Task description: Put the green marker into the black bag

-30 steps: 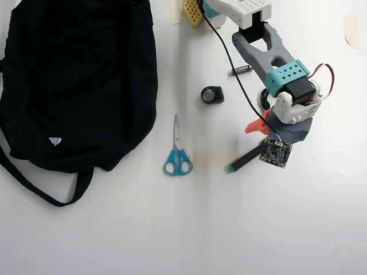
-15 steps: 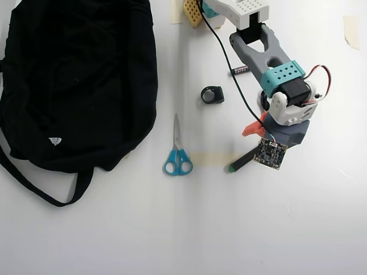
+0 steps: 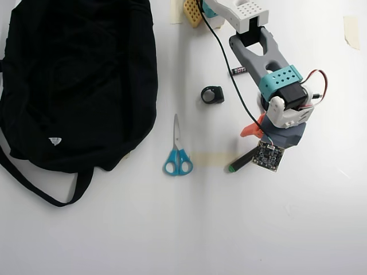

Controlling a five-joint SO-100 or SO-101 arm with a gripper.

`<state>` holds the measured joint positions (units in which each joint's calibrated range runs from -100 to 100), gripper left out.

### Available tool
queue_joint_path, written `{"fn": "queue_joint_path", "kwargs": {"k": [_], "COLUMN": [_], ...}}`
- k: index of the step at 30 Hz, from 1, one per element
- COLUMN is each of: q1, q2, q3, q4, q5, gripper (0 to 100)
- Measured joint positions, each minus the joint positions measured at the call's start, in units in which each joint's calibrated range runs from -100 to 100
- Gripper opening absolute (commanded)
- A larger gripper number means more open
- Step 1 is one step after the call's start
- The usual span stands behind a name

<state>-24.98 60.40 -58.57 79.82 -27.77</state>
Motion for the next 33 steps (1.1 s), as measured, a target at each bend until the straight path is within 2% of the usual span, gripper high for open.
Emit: {"fn": "queue_joint_path", "kwargs": {"k": [33], "q1": [-0.07], "q2": [0.42], "q3": [-0.08], "q4": [0.0], "q5": [1.42], "gripper": [38]}}
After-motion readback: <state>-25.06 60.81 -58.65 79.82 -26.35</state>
